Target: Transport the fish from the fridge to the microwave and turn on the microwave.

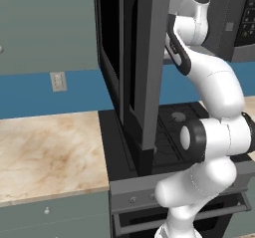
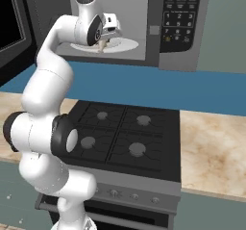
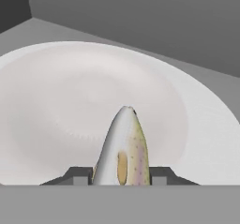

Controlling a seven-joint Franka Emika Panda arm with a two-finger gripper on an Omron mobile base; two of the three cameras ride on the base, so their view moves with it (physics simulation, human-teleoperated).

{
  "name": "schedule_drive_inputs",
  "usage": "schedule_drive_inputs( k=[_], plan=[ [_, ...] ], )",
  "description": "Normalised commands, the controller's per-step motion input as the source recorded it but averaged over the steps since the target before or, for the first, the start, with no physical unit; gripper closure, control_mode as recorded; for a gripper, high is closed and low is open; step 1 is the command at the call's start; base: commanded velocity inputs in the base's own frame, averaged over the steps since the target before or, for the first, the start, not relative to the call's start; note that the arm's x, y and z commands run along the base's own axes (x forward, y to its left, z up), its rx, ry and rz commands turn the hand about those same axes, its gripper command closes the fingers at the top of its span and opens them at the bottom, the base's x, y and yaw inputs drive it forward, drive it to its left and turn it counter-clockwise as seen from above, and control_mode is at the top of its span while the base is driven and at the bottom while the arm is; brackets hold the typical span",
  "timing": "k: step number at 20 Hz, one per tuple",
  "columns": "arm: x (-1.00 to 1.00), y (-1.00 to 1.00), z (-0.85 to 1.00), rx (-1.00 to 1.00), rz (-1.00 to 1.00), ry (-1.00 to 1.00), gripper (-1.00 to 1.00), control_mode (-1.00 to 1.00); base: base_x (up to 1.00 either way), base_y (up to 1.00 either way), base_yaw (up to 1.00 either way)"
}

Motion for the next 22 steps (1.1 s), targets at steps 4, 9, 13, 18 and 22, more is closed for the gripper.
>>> schedule_drive_inputs(
  k=[4,9,13,18,22],
  plan=[
    [0.25,0.00,0.00,0.00,-0.01,0.00,1.00,-1.00,0.00,0.00,0.00],
    [0.20,0.00,0.00,0.00,0.00,0.00,1.00,-1.00,0.00,0.00,0.00],
    [0.13,0.00,0.00,0.00,0.00,0.00,1.00,-1.00,0.00,0.00,0.00],
    [0.10,0.03,0.00,0.00,0.00,0.00,1.00,-1.00,0.00,0.00,0.00],
    [0.14,0.09,0.00,0.00,0.00,0.00,1.00,-1.00,0.00,0.00,0.00]
  ],
)
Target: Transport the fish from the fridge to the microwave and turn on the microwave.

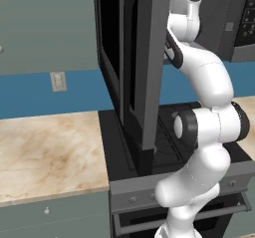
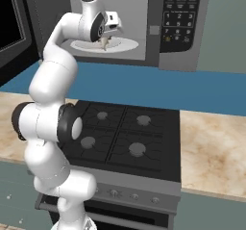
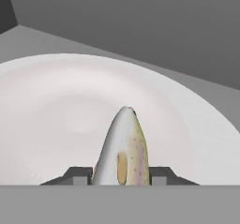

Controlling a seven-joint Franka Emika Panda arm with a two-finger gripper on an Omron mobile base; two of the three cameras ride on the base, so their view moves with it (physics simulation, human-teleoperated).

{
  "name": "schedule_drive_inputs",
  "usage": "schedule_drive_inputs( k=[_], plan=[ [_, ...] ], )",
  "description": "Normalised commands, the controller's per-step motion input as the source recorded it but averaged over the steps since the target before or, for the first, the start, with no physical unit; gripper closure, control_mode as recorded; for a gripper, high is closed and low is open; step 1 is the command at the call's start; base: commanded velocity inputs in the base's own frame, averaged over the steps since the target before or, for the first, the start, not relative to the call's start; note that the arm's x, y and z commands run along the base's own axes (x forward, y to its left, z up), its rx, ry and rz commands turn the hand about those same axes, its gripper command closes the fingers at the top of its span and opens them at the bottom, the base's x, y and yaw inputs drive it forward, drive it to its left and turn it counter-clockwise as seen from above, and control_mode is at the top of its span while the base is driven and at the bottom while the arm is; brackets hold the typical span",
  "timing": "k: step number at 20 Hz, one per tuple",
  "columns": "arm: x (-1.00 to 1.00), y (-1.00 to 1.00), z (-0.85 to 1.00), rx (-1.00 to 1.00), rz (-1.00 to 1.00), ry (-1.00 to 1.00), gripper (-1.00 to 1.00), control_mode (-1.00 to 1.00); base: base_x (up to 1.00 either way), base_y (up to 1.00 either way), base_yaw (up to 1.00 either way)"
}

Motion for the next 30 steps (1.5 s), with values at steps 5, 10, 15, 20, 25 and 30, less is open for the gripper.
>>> schedule_drive_inputs(
  k=[5,10,15,20,25,30],
  plan=[
    [0.13,0.14,0.00,0.00,0.00,0.00,1.00,-1.00,0.00,0.00,0.00],
    [0.12,0.09,0.00,0.00,0.00,0.00,1.00,-1.00,0.00,0.00,0.00],
    [0.09,0.09,-0.04,0.00,0.00,0.00,1.00,-1.00,0.00,0.00,0.00],
    [0.04,0.09,-0.02,0.00,0.00,0.01,1.00,-1.00,0.00,0.00,0.00],
    [0.03,0.08,-0.01,0.00,0.00,0.00,1.00,-1.00,0.00,0.00,0.00],
    [0.08,0.11,0.00,0.00,0.00,0.00,1.00,-1.00,0.00,0.00,0.00]
  ],
)
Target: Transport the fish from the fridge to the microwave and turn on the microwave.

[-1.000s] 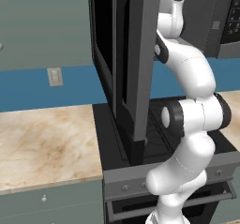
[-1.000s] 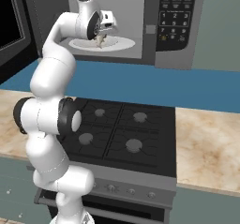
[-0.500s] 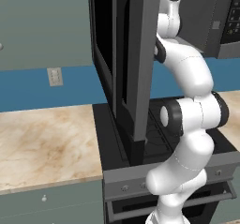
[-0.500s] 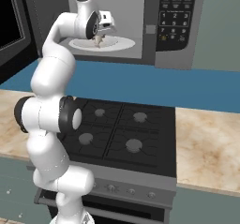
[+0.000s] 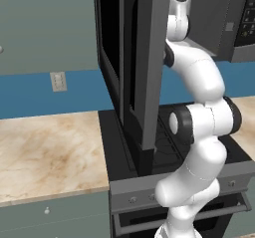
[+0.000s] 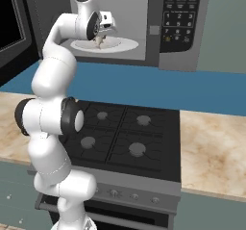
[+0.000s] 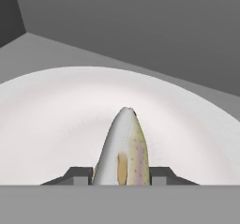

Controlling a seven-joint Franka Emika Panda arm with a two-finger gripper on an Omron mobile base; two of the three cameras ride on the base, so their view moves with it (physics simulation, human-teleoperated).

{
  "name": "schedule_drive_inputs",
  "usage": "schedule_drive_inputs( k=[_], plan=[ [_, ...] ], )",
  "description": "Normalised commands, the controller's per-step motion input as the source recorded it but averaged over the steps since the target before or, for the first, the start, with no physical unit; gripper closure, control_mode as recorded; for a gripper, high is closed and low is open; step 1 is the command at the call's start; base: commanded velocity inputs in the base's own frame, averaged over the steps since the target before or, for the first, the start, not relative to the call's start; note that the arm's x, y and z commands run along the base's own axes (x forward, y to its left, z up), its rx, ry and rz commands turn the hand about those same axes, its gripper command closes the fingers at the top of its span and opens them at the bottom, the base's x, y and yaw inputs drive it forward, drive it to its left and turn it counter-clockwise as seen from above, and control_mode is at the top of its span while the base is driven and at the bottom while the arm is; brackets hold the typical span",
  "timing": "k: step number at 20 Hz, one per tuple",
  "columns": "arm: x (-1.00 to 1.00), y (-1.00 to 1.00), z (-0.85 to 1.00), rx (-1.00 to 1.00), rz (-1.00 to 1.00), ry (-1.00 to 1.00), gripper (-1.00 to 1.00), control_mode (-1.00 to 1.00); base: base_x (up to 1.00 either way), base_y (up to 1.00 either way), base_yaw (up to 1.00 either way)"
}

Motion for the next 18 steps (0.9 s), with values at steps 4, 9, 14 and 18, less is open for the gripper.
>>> schedule_drive_inputs(
  k=[4,9,14,18],
  plan=[
    [0.21,0.10,-0.06,0.00,0.00,0.00,1.00,-1.00,0.00,0.00,0.00],
    [0.31,0.01,-0.06,0.00,0.00,0.01,1.00,-1.00,0.00,0.00,0.00],
    [0.10,0.00,0.00,0.00,-0.01,0.00,-1.00,-1.00,0.00,0.00,0.00],
    [0.00,0.00,0.00,0.00,0.00,0.00,-1.00,-1.00,0.00,0.00,0.00]
  ],
)
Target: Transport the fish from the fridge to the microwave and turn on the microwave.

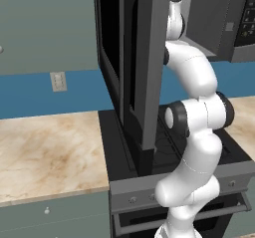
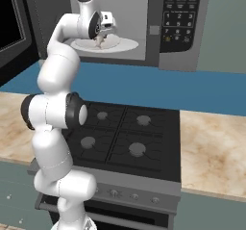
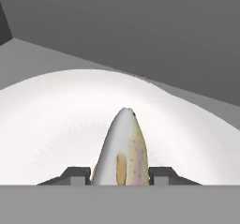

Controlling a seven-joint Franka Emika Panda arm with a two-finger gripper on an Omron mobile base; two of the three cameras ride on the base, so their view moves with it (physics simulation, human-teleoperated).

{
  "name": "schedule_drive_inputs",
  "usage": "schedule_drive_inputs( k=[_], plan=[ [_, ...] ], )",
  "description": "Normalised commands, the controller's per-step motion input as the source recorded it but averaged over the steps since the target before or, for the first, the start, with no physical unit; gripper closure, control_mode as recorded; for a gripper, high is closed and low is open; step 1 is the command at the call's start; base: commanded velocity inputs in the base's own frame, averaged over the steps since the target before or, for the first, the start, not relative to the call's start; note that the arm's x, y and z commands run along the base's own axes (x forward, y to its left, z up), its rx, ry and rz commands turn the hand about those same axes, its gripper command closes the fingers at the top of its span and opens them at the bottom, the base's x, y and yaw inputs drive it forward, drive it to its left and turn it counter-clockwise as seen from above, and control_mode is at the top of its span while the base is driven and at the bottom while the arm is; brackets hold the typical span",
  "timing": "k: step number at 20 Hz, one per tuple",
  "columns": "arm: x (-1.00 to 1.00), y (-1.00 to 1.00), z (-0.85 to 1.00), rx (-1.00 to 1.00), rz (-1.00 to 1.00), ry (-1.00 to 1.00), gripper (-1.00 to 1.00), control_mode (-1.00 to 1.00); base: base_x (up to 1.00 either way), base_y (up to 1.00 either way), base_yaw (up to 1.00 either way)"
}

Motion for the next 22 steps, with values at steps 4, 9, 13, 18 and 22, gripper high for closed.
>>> schedule_drive_inputs(
  k=[4,9,13,18,22],
  plan=[
    [0.00,0.01,0.00,0.00,0.00,0.00,-1.00,-1.00,0.00,0.00,0.00],
    [-0.12,0.02,0.01,0.00,0.00,-0.07,-1.00,-1.00,0.00,0.00,0.00],
    [-0.37,0.00,0.10,0.00,0.00,-0.07,-1.00,-1.00,0.00,0.00,0.00],
    [-0.50,0.00,0.01,0.00,0.00,-0.09,-1.00,-1.00,0.00,0.00,0.00],
    [-0.62,0.00,0.01,0.00,-0.02,-0.11,-1.00,-1.00,0.00,0.00,0.00]
  ],
)
